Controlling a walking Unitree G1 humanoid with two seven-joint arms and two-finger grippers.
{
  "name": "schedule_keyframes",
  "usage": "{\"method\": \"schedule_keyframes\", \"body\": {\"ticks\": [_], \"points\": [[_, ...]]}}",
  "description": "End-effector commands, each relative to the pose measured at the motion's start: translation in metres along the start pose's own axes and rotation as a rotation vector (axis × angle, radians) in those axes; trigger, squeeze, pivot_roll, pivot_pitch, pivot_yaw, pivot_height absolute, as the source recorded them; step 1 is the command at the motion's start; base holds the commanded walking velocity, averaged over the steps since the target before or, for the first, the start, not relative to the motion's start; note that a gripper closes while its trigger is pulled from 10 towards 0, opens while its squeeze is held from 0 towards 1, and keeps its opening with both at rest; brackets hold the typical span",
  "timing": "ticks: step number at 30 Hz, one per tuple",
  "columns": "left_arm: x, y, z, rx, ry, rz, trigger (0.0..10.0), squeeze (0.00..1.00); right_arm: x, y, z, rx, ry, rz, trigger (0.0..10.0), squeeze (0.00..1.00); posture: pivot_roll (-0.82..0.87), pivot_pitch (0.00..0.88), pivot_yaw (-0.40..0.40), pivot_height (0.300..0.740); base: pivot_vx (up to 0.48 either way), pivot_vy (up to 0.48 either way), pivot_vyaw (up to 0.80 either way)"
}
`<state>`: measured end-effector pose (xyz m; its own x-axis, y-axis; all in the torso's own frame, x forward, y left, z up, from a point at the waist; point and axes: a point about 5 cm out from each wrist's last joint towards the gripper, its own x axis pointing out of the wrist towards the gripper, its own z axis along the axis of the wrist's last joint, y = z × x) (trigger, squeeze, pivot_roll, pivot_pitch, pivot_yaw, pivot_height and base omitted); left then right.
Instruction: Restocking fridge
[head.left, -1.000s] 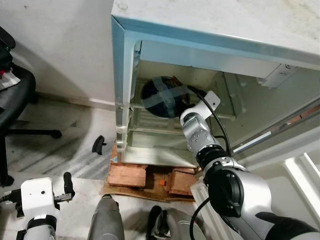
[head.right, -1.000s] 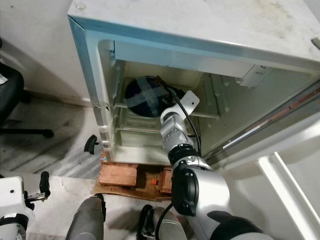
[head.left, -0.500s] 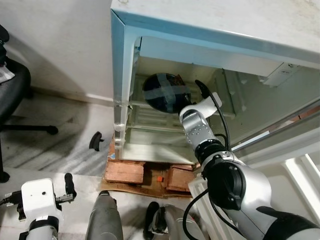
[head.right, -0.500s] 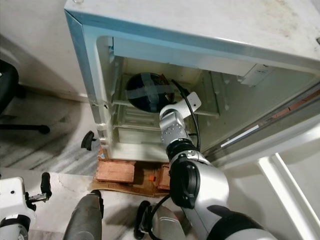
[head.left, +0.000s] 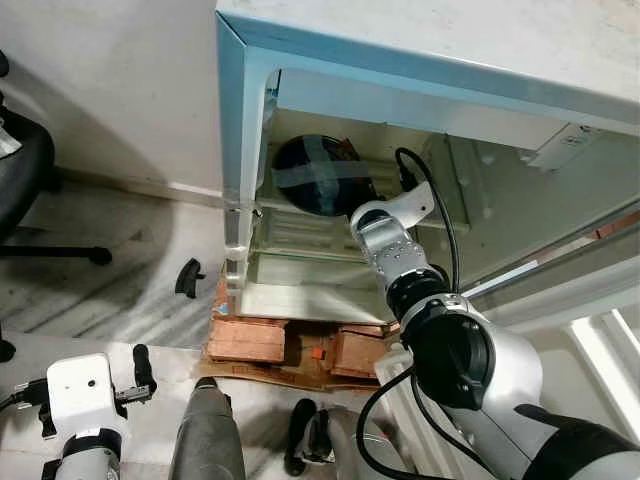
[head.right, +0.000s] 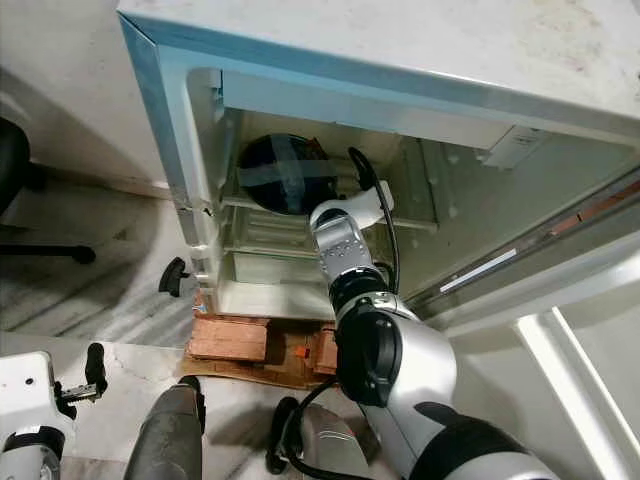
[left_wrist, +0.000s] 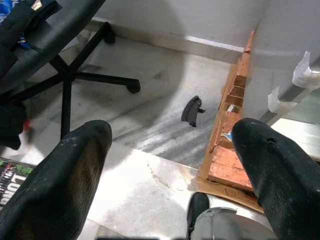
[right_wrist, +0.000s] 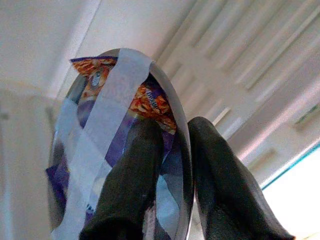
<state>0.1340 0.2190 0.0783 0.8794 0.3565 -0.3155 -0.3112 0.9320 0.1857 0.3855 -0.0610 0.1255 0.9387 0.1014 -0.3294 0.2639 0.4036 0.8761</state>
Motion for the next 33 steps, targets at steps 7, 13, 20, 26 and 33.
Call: {"method": "schedule_keyframes", "body": {"ticks": [7,13,20,26,33], "points": [[0.004,-0.001,-0.004,0.010,0.020,0.005,10.0,0.00,-0.009,0.024,-0.052,0.032,0.145,0.124,10.0,1.00,0.46,0.251,-0.211,0.740,0.000,0.000,0.00],[0.013,-0.002,-0.002,0.012,0.006,0.000,10.0,0.00,-0.005,0.014,-0.033,-0.058,0.117,0.161,10.0,1.00,0.44,0.223,-0.208,0.740,0.000,0.000,0.00],[0.031,-0.006,0.004,0.013,-0.038,-0.018,10.0,0.00,-0.003,-0.010,-0.003,-0.318,0.069,0.225,10.0,1.00,0.40,0.169,-0.201,0.740,0.000,0.000,0.00],[0.046,-0.009,0.008,0.023,-0.061,-0.035,10.0,0.00,-0.004,-0.026,0.013,-0.392,0.044,0.214,10.0,1.00,0.36,0.124,-0.186,0.740,0.000,0.000,0.00],[0.063,-0.011,0.013,0.044,-0.093,-0.055,10.0,0.00,-0.010,-0.048,0.023,-0.486,0.037,0.241,10.0,1.00,0.33,0.081,-0.166,0.740,0.000,0.000,0.00]]}}
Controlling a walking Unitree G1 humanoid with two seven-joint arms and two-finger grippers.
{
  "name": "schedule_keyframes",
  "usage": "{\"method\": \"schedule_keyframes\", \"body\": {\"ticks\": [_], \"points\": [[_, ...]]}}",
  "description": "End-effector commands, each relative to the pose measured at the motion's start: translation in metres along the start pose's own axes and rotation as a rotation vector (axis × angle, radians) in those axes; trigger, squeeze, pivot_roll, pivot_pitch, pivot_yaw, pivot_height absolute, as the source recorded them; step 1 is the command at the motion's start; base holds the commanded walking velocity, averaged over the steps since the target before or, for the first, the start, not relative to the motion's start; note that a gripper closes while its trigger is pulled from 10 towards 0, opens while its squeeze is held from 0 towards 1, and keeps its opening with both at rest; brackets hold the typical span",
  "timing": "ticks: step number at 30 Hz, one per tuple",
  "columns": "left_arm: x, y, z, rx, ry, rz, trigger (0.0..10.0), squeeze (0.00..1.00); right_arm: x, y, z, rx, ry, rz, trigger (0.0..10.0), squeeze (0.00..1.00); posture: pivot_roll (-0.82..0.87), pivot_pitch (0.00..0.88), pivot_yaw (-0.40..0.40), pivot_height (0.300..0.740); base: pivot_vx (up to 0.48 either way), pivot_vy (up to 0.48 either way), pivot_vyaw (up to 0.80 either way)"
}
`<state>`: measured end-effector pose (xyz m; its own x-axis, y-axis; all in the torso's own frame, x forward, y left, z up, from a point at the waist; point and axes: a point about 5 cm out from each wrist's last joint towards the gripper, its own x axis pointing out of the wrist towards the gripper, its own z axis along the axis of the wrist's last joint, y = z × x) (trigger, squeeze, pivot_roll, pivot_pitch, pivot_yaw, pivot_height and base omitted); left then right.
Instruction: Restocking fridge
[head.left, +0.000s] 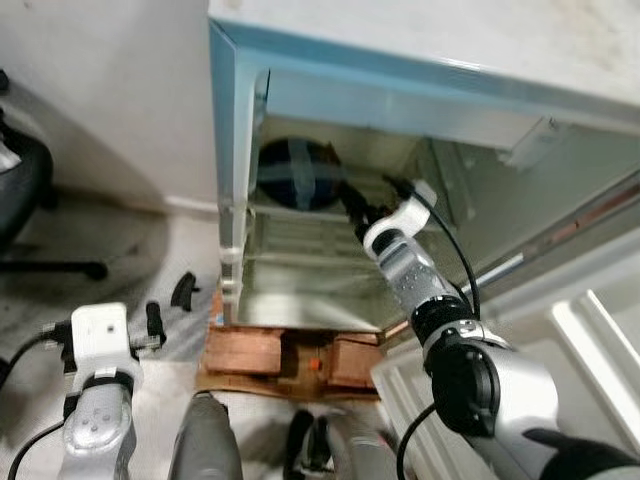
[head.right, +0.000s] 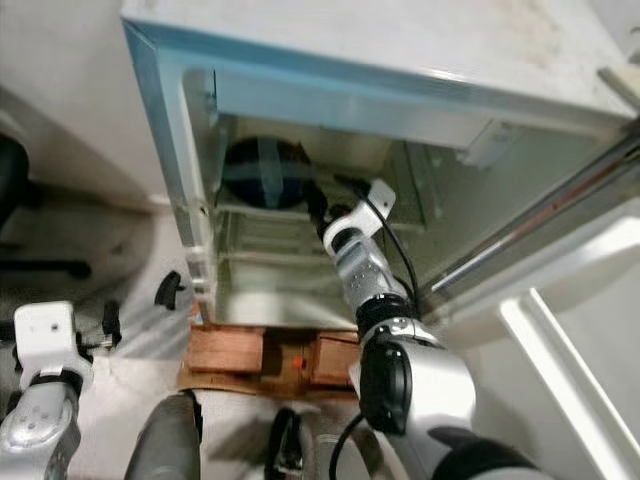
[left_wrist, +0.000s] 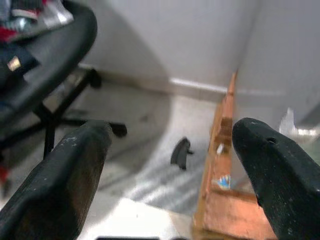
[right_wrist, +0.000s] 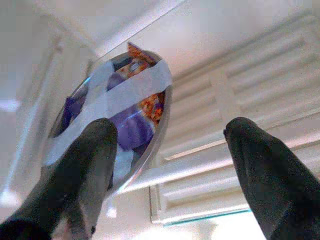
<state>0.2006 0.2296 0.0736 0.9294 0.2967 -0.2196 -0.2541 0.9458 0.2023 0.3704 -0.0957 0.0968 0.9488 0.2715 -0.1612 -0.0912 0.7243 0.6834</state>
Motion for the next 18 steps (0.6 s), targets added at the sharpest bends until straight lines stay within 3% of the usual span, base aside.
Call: {"method": "schedule_keyframes", "body": {"ticks": [1,4,6,9,14,17,18], "points": [[0.000,0.001,-0.007,0.011,0.019,-0.004,10.0,0.00,-0.003,-0.007,0.002,-0.025,-0.001,0.003,10.0,1.00,0.32,0.068,-0.163,0.740,0.000,0.000,0.00],[0.004,0.000,-0.004,0.014,-0.006,-0.019,10.0,0.00,-0.010,-0.013,0.000,-0.088,-0.001,0.032,10.0,1.00,0.32,0.051,-0.158,0.740,0.000,0.000,0.00],[0.005,-0.006,-0.003,0.007,-0.024,-0.063,10.0,0.00,-0.020,-0.011,-0.004,-0.211,-0.002,0.126,10.0,1.00,0.30,0.026,-0.154,0.740,0.000,0.000,0.00],[0.005,-0.014,-0.002,-0.006,-0.032,-0.126,10.0,0.00,-0.035,-0.011,-0.006,-0.283,-0.015,0.176,10.0,1.00,0.28,0.003,-0.150,0.740,0.000,0.000,0.00],[0.002,-0.021,-0.007,-0.031,-0.022,-0.173,10.0,0.00,-0.055,-0.012,-0.003,-0.389,-0.080,0.204,10.0,1.00,0.25,0.000,-0.133,0.740,0.000,0.000,0.00],[0.003,-0.024,-0.008,-0.012,-0.034,-0.202,10.0,0.00,-0.068,-0.015,0.000,-0.529,-0.149,0.191,10.0,1.00,0.23,0.000,-0.125,0.740,0.000,0.000,0.00],[0.003,-0.025,-0.008,-0.010,-0.040,-0.204,10.0,0.00,-0.072,-0.015,-0.001,-0.524,-0.146,0.200,10.0,0.67,0.22,0.000,-0.119,0.740,0.000,0.000,0.00]]}}
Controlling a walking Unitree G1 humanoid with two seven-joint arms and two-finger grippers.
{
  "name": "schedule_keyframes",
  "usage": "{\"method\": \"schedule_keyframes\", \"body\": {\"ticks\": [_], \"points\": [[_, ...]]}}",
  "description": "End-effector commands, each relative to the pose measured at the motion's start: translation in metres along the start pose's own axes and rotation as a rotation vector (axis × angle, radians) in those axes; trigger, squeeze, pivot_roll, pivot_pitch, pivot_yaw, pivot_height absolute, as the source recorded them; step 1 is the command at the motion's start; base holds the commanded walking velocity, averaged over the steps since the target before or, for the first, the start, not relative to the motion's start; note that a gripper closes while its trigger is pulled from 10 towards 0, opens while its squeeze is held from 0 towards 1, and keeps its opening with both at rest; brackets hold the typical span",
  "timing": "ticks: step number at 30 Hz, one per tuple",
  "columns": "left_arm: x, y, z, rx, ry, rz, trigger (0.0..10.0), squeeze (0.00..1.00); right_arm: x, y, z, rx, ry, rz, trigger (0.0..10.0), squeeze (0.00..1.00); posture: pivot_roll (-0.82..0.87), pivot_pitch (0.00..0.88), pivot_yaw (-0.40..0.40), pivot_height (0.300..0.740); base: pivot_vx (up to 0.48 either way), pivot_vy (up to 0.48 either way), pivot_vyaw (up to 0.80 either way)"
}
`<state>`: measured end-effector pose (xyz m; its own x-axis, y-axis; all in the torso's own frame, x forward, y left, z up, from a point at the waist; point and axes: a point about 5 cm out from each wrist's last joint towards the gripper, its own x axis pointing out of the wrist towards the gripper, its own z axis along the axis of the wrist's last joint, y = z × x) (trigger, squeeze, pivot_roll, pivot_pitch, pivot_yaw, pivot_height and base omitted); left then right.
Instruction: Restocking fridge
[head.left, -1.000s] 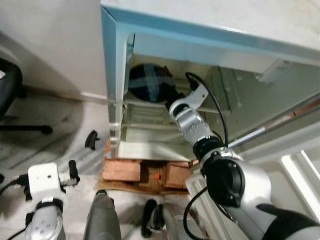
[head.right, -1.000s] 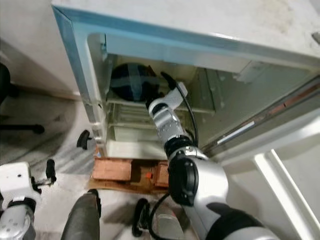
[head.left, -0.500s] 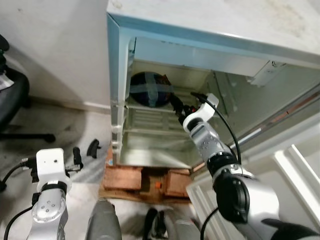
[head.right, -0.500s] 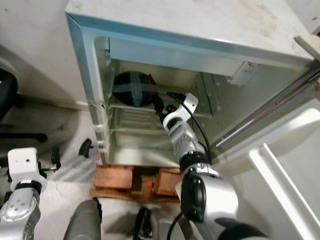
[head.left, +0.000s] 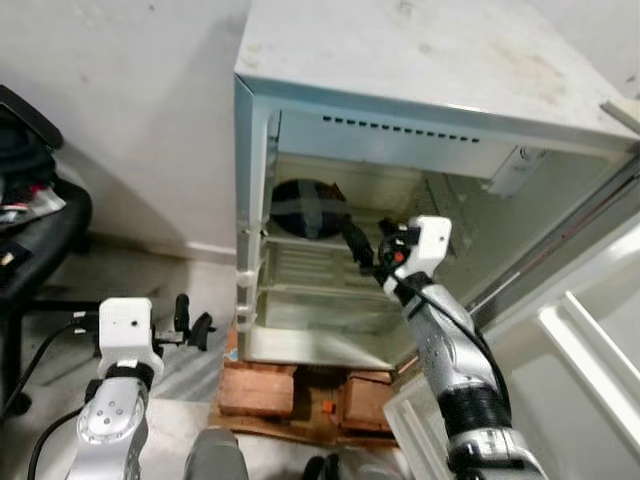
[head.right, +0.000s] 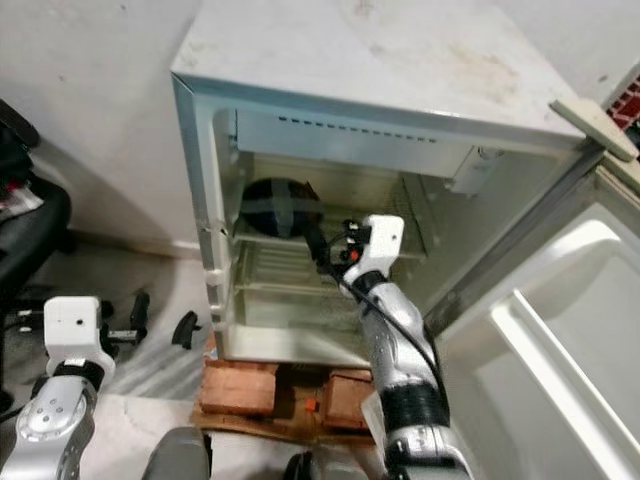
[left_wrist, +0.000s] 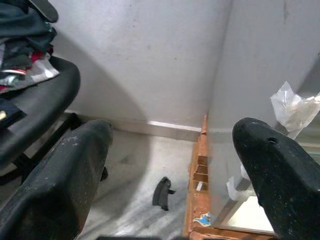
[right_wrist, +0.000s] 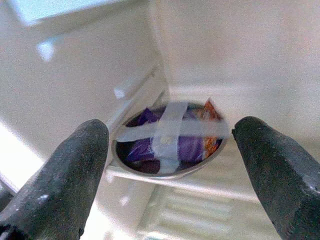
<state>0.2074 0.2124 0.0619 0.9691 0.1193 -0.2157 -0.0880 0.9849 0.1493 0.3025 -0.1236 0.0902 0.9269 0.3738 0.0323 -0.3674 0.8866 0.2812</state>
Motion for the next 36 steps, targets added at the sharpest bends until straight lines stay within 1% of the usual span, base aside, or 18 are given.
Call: {"method": "schedule_keyframes", "body": {"ticks": [1,2,4,6,9,10,12,16,18,20,24,25,26,28,31,32,33,36], "points": [[0.002,-0.005,0.000,0.006,-0.007,-0.026,10.0,0.00,-0.004,-0.001,0.008,-0.038,-0.025,0.000,10.0,0.00,0.22,0.000,-0.113,0.740,0.000,0.000,0.00],[0.004,-0.006,0.002,0.006,-0.016,-0.026,10.0,0.00,-0.008,-0.003,0.007,-0.052,-0.021,-0.021,10.0,0.00,0.21,0.000,-0.108,0.740,0.000,0.000,0.00],[0.011,-0.004,0.005,-0.018,-0.029,0.000,10.0,0.00,-0.021,-0.006,0.006,-0.078,0.011,-0.089,10.0,0.00,0.19,0.000,-0.099,0.740,0.000,0.000,0.00],[0.013,-0.004,0.005,-0.019,-0.032,0.004,10.0,0.00,-0.024,-0.005,0.006,-0.096,0.010,-0.091,10.0,0.00,0.18,0.000,-0.094,0.740,0.000,0.000,0.00],[0.015,-0.010,0.008,-0.019,-0.040,-0.023,10.0,0.00,-0.028,-0.005,0.004,-0.125,0.024,-0.117,10.0,0.00,0.18,0.000,-0.087,0.740,0.000,0.000,0.00],[0.016,-0.014,0.008,-0.012,-0.040,-0.043,10.0,0.00,-0.031,-0.007,0.003,-0.154,0.033,-0.140,10.0,0.00,0.17,0.000,-0.081,0.740,0.000,0.000,0.00],[0.017,-0.015,0.008,-0.002,-0.044,-0.056,10.0,0.00,-0.034,-0.009,0.002,-0.166,0.049,-0.163,10.0,0.00,0.17,0.000,-0.072,0.740,0.000,0.000,0.00],[0.018,-0.016,0.007,0.016,-0.037,-0.079,10.0,0.00,-0.044,-0.019,-0.001,-0.268,0.112,-0.183,10.0,0.00,0.16,0.000,-0.050,0.740,-0.066,0.000,0.00],[0.019,-0.015,0.006,0.019,-0.036,-0.083,10.0,0.00,-0.047,-0.023,-0.002,-0.247,0.132,-0.205,10.0,0.00,0.16,0.000,-0.042,0.740,0.000,0.000,0.00],[0.022,-0.014,0.006,0.026,-0.034,-0.094,10.0,0.00,-0.048,-0.033,-0.001,-0.260,0.140,-0.240,10.0,0.00,0.15,0.000,-0.023,0.740,-0.289,0.000,0.00],[0.026,-0.014,0.006,0.033,-0.033,-0.102,10.0,0.00,-0.047,-0.033,-0.001,-0.275,0.143,-0.253,10.0,0.00,0.14,0.000,-0.011,0.740,-0.313,0.000,0.00],[0.030,-0.017,0.007,0.040,-0.035,-0.111,10.0,0.00,-0.045,-0.027,0.000,-0.282,0.132,-0.201,10.0,0.00,0.13,0.000,0.001,0.740,-0.315,0.000,0.00],[0.032,-0.018,0.007,0.043,-0.036,-0.116,10.0,0.00,-0.044,-0.024,0.000,-0.295,0.130,-0.180,10.0,0.00,0.13,0.000,0.001,0.740,-0.315,0.000,0.00],[0.035,-0.022,0.008,0.046,-0.041,-0.126,10.0,0.00,-0.041,-0.020,0.003,-0.326,0.112,-0.145,10.0,0.00,0.13,0.000,0.000,0.740,-0.326,0.000,0.00],[0.037,-0.024,0.011,0.049,-0.051,-0.131,10.0,0.00,-0.038,-0.018,0.009,-0.318,0.091,-0.120,10.0,0.00,0.13,0.000,-0.008,0.740,-0.326,0.000,0.00],[0.037,-0.022,0.012,0.045,-0.052,-0.123,10.0,0.00,-0.035,-0.019,0.008,-0.313,0.087,-0.155,10.0,0.00,0.14,0.000,-0.015,0.740,-0.326,0.000,0.00],[0.037,-0.022,0.012,0.045,-0.052,-0.123,10.0,0.00,-0.035,-0.019,0.008,-0.313,0.087,-0.155,10.0,0.00,0.14,0.000,-0.015,0.740,-0.326,0.000,0.00],[0.034,-0.020,0.007,0.046,-0.040,-0.103,10.0,0.00,-0.033,-0.020,0.000,-0.260,0.097,-0.236,10.0,0.00,0.15,0.000,-0.027,0.740,-0.322,0.000,0.00]]}}
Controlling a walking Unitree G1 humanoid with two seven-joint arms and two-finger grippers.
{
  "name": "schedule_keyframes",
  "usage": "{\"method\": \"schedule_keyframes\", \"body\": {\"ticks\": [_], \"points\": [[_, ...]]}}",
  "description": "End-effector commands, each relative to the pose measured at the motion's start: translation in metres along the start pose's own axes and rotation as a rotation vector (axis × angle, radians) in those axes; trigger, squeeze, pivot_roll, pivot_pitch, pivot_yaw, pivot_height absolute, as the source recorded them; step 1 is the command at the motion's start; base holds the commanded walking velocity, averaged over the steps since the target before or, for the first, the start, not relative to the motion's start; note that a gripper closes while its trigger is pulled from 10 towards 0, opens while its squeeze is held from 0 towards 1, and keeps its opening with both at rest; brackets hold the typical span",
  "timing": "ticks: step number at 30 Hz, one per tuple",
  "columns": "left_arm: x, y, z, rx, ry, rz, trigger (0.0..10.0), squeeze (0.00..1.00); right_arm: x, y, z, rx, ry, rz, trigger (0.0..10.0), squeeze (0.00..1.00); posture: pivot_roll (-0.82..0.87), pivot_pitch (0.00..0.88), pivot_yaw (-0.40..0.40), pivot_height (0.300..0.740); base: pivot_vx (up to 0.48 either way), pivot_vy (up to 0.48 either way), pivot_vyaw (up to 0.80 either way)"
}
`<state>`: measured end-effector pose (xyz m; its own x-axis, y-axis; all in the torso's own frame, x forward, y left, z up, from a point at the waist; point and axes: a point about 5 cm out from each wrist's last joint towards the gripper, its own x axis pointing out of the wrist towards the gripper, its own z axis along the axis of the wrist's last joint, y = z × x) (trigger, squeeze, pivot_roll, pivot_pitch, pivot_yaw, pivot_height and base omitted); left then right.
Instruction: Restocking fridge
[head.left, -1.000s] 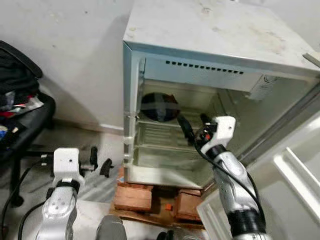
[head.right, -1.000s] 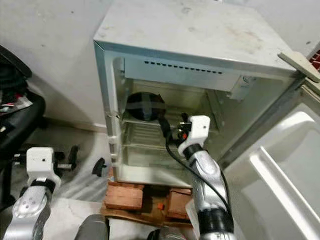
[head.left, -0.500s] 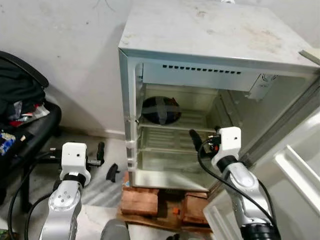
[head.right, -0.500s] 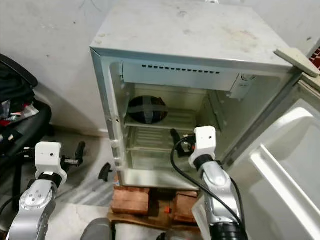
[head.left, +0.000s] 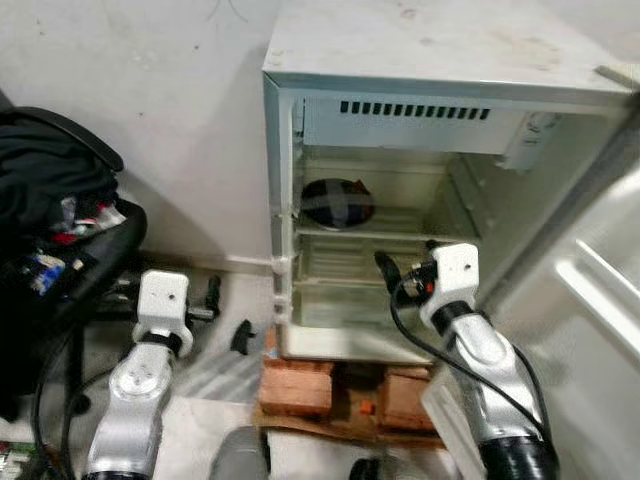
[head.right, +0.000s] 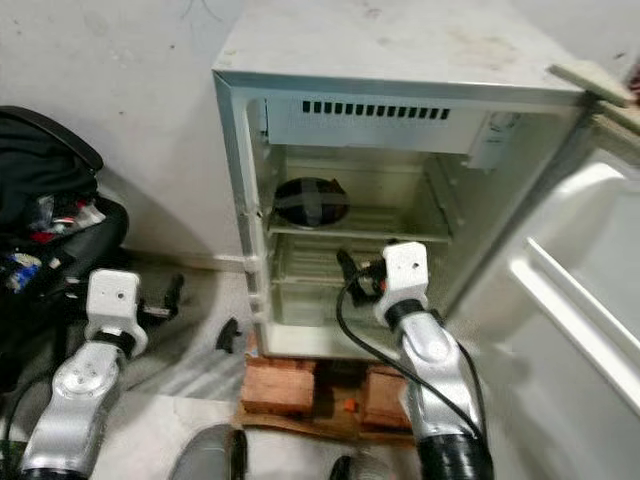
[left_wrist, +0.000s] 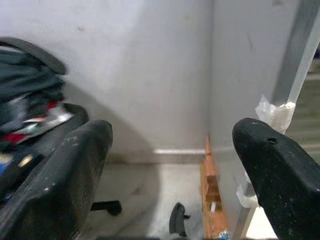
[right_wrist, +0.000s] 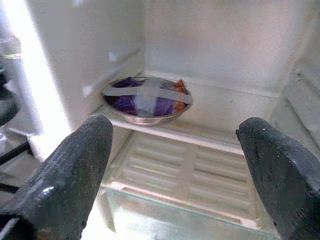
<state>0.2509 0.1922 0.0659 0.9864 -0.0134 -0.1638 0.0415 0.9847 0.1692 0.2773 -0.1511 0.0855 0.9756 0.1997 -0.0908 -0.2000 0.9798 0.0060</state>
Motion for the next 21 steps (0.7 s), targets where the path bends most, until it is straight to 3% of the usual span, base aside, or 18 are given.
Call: {"method": "schedule_keyframes", "body": {"ticks": [1,4,9,19,21], "points": [[-0.008,0.003,-0.011,-0.001,0.037,0.023,10.0,0.00,0.002,-0.001,-0.004,0.027,0.009,-0.051,10.0,0.00,0.15,0.000,-0.031,0.740,-0.300,0.000,0.00],[-0.014,0.002,-0.012,-0.008,0.047,0.036,10.0,0.00,0.000,0.001,-0.004,0.058,-0.002,-0.097,10.0,0.00,0.16,0.000,-0.049,0.740,-0.288,0.000,0.00],[-0.021,0.002,-0.018,-0.006,0.066,0.032,10.0,0.00,-0.005,-0.006,-0.003,0.029,-0.007,-0.186,10.0,0.00,0.16,0.000,-0.060,0.740,-0.155,0.000,0.00],[-0.014,0.004,-0.013,-0.016,0.048,0.060,10.0,0.00,0.000,-0.018,-0.001,0.034,-0.016,-0.239,10.0,0.00,0.16,0.000,-0.092,0.740,0.000,0.000,0.00],[-0.011,0.002,-0.011,-0.020,0.041,0.057,10.0,0.00,0.003,-0.025,-0.005,0.086,0.009,-0.286,10.0,0.00,0.17,0.000,-0.101,0.740,0.000,0.000,0.00]]}}
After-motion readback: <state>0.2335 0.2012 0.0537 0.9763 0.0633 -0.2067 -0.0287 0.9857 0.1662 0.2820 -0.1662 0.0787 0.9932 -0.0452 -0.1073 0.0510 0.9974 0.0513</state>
